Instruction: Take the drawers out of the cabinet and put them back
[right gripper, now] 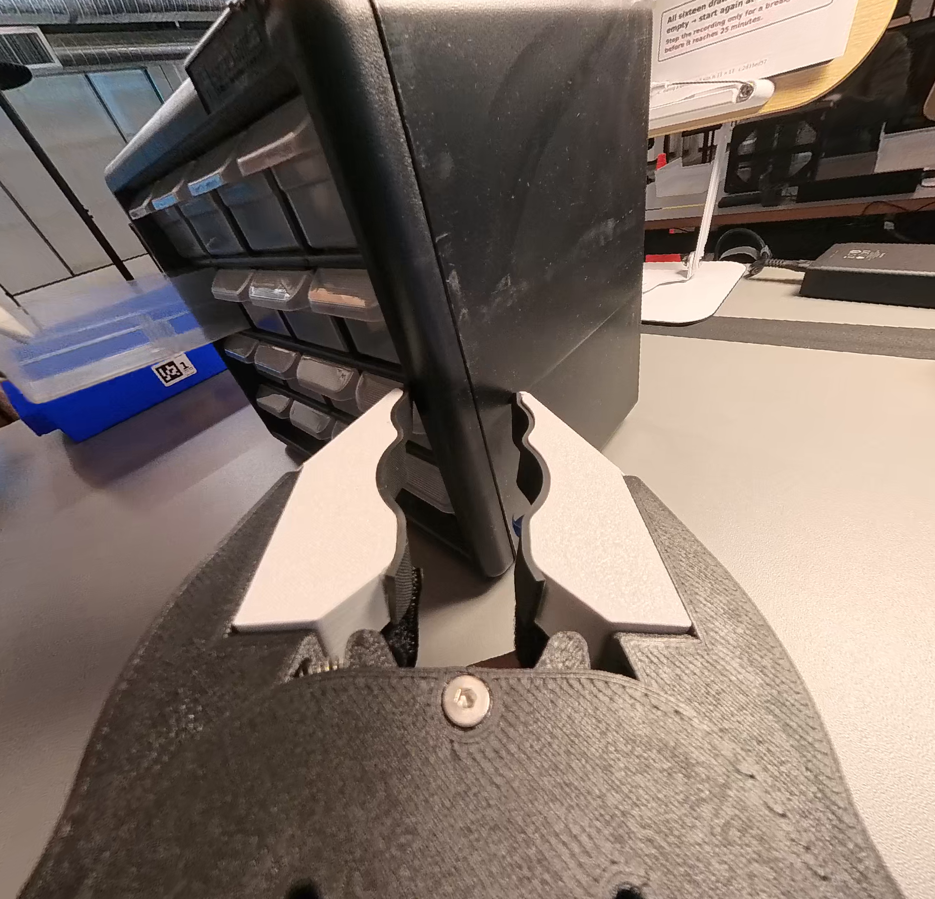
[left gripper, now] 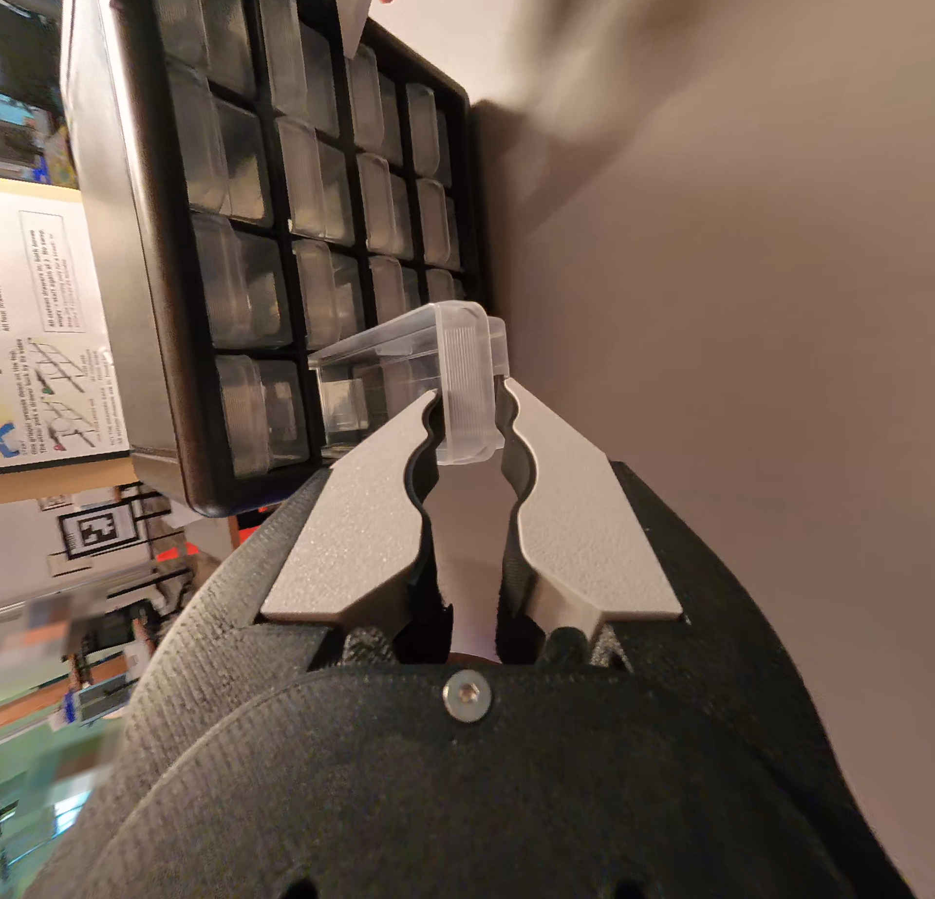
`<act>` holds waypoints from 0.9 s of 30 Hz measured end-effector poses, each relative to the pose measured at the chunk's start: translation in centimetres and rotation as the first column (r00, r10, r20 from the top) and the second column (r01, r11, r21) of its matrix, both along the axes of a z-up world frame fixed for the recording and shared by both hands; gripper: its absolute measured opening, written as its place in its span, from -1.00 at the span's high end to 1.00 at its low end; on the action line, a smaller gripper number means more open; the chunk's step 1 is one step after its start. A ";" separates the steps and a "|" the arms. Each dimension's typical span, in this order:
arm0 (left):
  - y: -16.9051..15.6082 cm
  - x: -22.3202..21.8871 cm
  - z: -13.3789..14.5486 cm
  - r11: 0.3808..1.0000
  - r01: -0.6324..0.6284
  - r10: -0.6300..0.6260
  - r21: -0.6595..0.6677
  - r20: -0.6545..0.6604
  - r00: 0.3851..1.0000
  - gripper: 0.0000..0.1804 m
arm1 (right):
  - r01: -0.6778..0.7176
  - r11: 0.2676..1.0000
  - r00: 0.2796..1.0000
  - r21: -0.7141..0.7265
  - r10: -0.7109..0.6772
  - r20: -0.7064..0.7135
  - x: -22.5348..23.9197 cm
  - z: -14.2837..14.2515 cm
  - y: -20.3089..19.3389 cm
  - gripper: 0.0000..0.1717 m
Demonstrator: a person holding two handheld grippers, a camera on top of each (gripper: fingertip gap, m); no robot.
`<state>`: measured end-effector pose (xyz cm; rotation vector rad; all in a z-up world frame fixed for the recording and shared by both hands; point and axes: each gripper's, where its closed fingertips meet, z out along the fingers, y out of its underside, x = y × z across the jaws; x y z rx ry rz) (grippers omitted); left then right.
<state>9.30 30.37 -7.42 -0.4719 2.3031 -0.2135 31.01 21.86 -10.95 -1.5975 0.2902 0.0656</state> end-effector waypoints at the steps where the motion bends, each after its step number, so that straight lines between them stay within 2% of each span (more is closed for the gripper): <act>1: 0.4 0.3 -0.2 1.000 -0.007 0.007 0.022 0.016 1.000 0.79 | 0.000 1.000 1.000 0.000 0.000 0.000 0.0 0.0 0.0 0.52; 6: 2.8 2.1 -0.9 0.993 -0.050 0.039 0.105 0.108 0.993 0.78 | -0.001 1.000 1.000 0.001 0.001 -0.001 0.0 0.0 0.0 0.52; 9: 4.3 4.0 0.0 0.985 -0.117 0.084 0.126 0.243 0.966 0.77 | -0.003 1.000 1.000 0.001 0.003 -0.004 0.0 0.0 0.0 0.52; 11: 5.4 4.9 0.6 0.976 -0.163 0.107 0.146 0.333 0.937 0.69 | -0.003 1.000 1.000 0.001 0.003 -0.003 0.0 0.0 0.0 0.52; 16: 4.9 4.5 1.1 0.979 -0.196 0.152 0.053 0.454 0.878 0.64 | -0.004 1.000 1.000 -0.001 0.004 0.000 0.0 0.0 0.0 0.52; 22: 2.8 3.2 -0.3 0.985 -0.170 0.156 -0.016 0.484 0.861 0.78 | -0.005 1.000 1.000 -0.001 0.005 0.000 0.0 0.0 0.0 0.52; 27: 3.6 4.3 -0.4 0.976 -0.207 0.215 -0.071 0.493 0.843 0.81 | -0.002 1.000 1.000 -0.001 0.002 0.004 0.0 0.0 0.0 0.52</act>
